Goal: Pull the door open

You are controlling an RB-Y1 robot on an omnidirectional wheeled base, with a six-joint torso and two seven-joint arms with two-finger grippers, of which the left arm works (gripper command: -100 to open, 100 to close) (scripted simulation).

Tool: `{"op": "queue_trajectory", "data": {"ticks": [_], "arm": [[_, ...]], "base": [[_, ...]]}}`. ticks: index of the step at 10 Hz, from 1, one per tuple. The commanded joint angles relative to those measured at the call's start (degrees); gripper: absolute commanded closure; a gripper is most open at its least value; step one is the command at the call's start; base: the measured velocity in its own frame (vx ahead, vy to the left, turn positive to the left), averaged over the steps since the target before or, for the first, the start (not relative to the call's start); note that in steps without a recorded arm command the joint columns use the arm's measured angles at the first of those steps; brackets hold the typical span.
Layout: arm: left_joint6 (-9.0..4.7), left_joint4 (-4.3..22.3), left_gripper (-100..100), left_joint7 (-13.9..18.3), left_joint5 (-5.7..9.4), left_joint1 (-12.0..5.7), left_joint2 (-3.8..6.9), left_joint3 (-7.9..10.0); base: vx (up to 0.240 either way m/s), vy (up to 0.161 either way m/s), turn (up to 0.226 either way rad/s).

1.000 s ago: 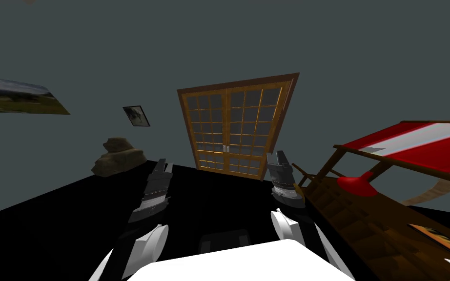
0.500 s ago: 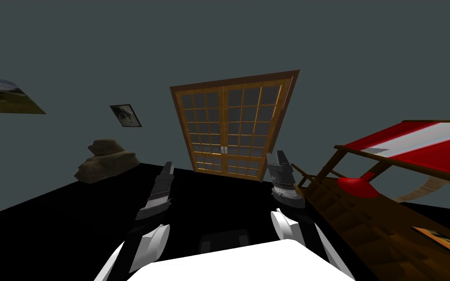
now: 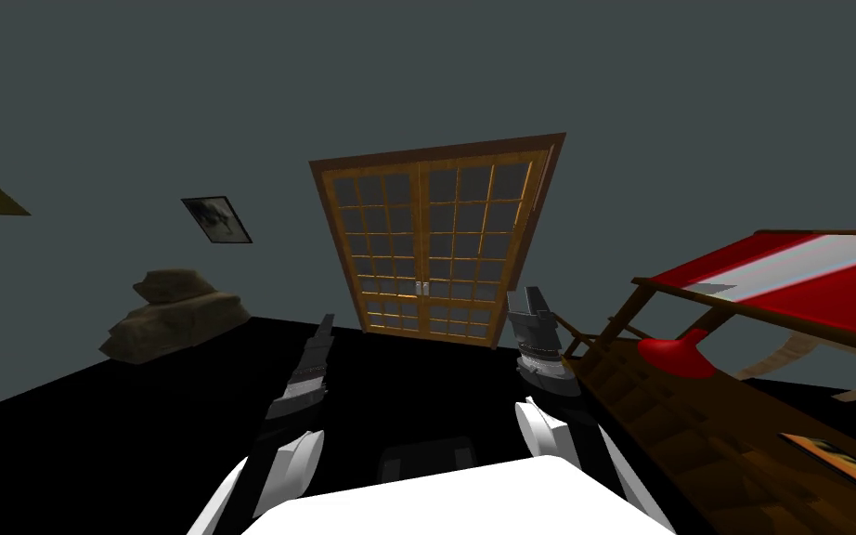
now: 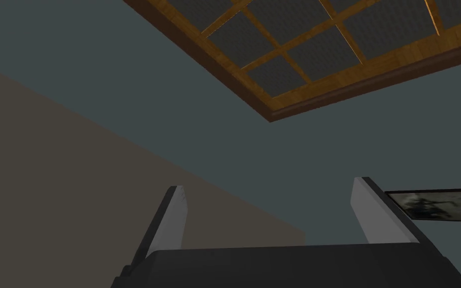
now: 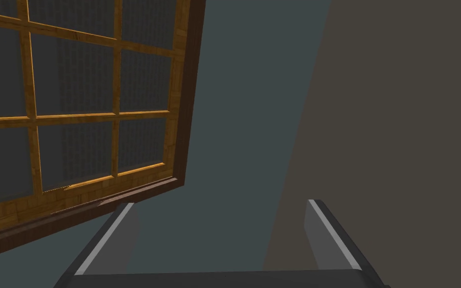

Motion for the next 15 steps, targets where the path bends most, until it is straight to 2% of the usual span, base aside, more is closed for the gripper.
{"op": "queue_trajectory", "data": {"ticks": [1, 15], "arm": [[-0.53, 2.1, -100, -1.8, -0.35, -0.42, 0.29, 0.37], [-5.74, 22.0, -100, -18.2, -4.13, -4.79, 1.55, 3.29]], "base": [[0.099, -0.020, -0.060], [0.104, -0.022, -0.072]]}}
